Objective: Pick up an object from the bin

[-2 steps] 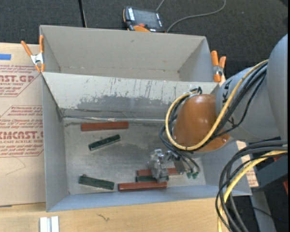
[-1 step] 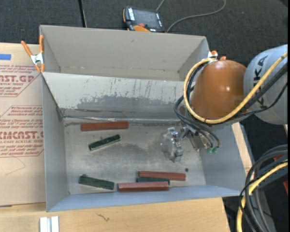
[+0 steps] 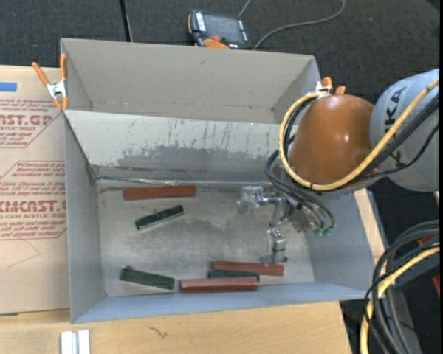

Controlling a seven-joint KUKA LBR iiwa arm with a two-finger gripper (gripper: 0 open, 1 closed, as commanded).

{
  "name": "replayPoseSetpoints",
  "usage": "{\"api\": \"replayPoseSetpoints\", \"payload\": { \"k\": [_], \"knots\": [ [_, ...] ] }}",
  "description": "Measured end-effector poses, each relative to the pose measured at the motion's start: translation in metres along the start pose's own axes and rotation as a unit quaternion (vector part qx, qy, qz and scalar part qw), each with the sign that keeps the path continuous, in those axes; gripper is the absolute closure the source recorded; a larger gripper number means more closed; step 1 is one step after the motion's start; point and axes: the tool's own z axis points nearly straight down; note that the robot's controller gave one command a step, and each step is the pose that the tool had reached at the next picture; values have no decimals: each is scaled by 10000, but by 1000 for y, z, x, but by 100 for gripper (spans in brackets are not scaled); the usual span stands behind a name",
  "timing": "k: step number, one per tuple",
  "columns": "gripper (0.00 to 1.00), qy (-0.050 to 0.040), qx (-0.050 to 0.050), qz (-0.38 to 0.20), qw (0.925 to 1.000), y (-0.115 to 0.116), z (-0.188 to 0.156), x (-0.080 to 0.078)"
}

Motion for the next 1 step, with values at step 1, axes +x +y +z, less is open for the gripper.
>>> {"api": "replayPoseSetpoints", "payload": {
  "k": [1],
  "knots": [
    [0,-99,17,-420,9991,0,94,26]
  ]
}}
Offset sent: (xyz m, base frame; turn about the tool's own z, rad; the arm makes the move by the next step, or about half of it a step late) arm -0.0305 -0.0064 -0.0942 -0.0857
